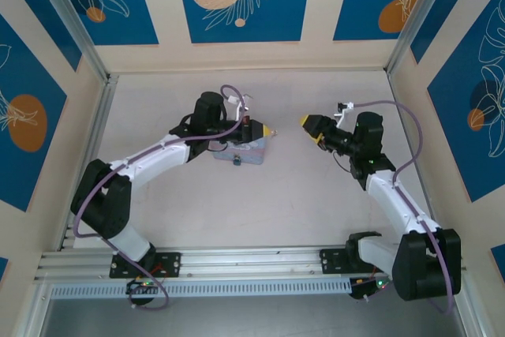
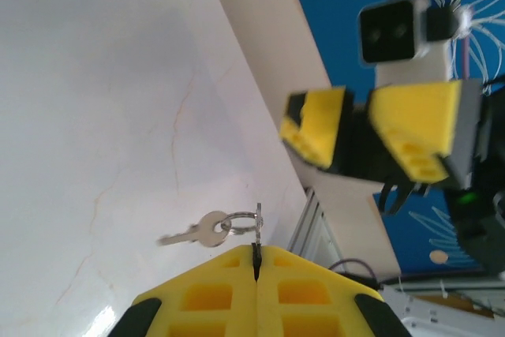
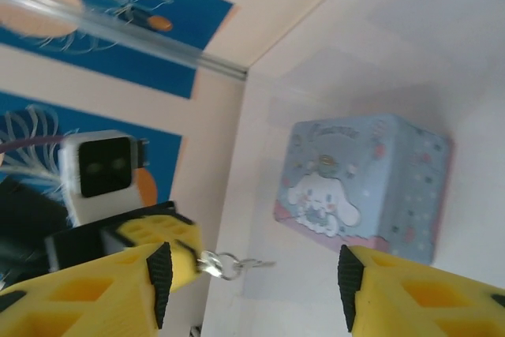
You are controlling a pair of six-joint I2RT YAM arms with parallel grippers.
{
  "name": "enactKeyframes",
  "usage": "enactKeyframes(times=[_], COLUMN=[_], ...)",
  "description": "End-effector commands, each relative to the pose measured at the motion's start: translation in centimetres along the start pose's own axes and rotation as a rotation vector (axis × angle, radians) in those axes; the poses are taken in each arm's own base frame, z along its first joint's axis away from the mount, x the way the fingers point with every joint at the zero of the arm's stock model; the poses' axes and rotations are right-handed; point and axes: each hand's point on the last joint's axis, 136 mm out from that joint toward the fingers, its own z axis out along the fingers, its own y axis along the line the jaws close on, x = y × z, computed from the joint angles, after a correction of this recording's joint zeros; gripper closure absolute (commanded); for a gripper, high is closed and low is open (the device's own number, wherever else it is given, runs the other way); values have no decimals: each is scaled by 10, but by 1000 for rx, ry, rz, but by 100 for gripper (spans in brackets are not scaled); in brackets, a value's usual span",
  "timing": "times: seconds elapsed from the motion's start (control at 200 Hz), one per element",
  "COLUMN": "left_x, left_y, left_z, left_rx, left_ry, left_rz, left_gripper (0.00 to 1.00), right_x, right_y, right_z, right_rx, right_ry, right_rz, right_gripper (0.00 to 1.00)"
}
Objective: Unlock the padlock with the key
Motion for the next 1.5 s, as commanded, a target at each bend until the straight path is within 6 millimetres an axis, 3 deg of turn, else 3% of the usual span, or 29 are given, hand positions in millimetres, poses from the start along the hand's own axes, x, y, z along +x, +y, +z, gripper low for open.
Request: enactKeyframes(times=[0.0, 0.285, 0.555, 1.085, 1.31, 1.495], left_x=[9, 10, 8, 2, 0, -3], left_y=[-16, -20, -21, -21, -21, -17], left_z=[-5, -2, 1, 3, 5, 5], left_rx=[67, 117, 128, 130, 127, 111], left_ry=[94, 148, 159, 155, 153, 144], left_rz=[98, 106, 102, 107, 108, 102], left_gripper=[100, 100, 100, 100, 100, 100], right_x=[5, 27, 43, 69, 74, 73], right_y=[30, 38, 40, 26, 22, 23], right_z=[5, 25, 36, 36, 33, 30], right_rx=[-159, -248, -269, -265, -258, -258], right_ry=[94, 239, 298, 364, 367, 360], right_rz=[-141, -182, -186, -164, -158, -159], right_gripper=[42, 57, 63, 64, 77, 100])
